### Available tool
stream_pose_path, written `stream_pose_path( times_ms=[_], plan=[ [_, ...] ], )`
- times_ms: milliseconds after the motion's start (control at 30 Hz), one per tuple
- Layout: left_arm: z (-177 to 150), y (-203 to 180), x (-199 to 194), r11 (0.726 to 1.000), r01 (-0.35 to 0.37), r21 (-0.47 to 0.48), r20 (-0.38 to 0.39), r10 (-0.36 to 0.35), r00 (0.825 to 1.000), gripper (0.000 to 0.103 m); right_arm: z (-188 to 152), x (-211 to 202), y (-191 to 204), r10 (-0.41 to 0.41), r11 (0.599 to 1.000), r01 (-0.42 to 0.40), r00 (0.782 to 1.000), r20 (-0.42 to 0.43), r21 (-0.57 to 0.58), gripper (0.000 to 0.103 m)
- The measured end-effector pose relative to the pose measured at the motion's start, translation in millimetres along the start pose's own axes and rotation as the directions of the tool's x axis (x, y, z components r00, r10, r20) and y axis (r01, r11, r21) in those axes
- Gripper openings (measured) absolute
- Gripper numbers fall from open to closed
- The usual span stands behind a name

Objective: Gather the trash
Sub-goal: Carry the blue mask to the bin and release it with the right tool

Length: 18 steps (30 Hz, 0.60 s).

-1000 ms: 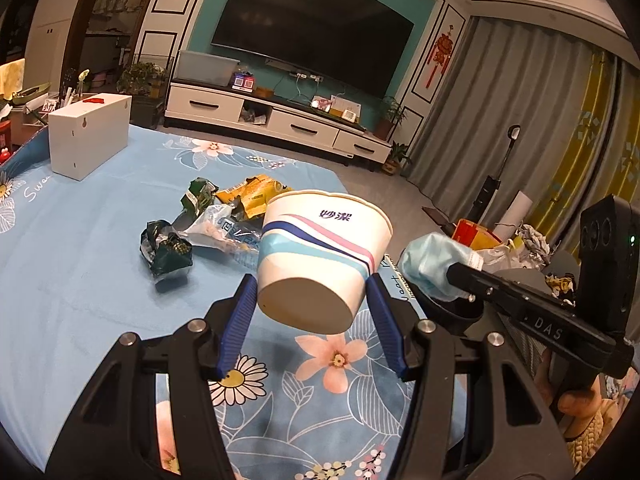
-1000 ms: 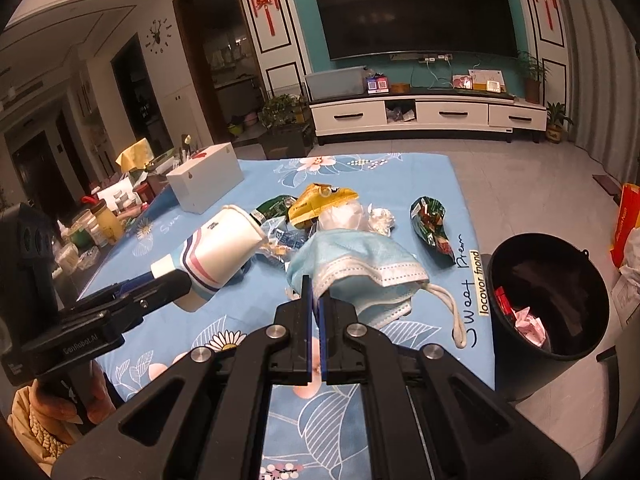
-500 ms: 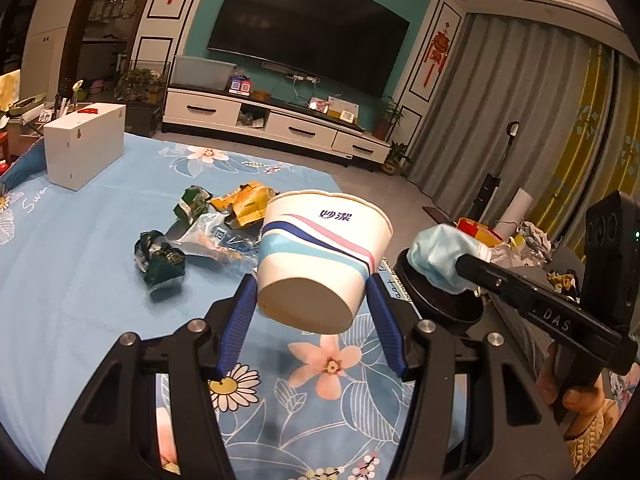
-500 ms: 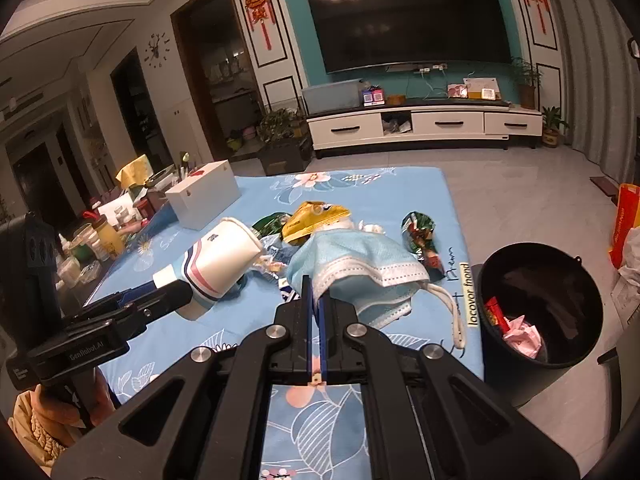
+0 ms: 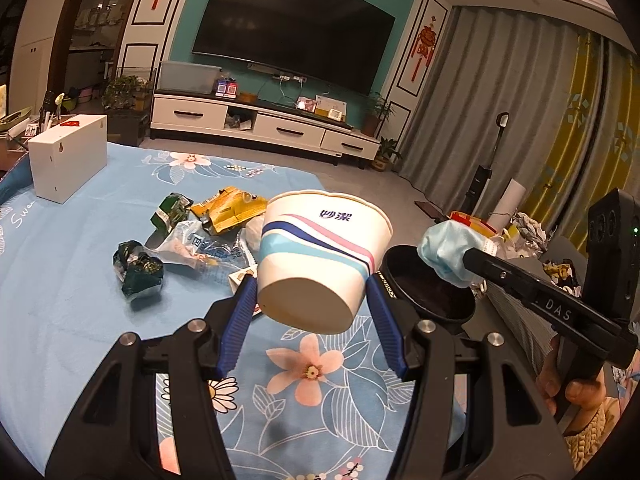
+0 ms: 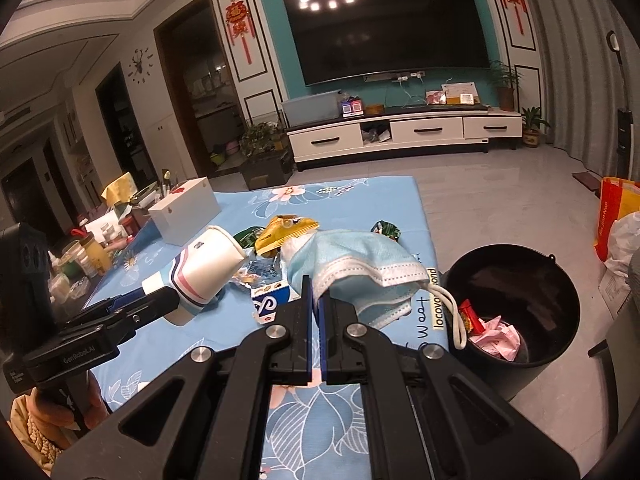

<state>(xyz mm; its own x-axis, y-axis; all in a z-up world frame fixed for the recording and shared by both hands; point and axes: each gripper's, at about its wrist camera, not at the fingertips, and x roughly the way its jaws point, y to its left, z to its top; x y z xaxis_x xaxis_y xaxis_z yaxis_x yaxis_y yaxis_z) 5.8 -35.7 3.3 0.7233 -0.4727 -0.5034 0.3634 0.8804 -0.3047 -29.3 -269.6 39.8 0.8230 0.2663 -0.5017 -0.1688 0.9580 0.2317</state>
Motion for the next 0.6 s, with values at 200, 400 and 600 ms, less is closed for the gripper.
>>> stream_pose_path(
  times_ms=[200,400,600],
  plan=[
    [3,-11,9,0.999,0.022,0.023,-0.013,-0.022,1.000,0.057,-1,-8,-15,-0.030,0.999,0.030,0.999,0.020,0.030,0.003],
    [7,-28,32,0.997,0.062,0.044,-0.053,-0.060,0.997,0.057,-5,-13,-41,-0.064,0.995,0.061,0.997,0.034,0.075,0.003],
    [11,-51,62,0.993,0.100,0.067,-0.100,-0.093,0.991,0.057,-14,-11,-77,-0.100,0.985,0.095,0.994,0.033,0.142,0.003]
  ],
)
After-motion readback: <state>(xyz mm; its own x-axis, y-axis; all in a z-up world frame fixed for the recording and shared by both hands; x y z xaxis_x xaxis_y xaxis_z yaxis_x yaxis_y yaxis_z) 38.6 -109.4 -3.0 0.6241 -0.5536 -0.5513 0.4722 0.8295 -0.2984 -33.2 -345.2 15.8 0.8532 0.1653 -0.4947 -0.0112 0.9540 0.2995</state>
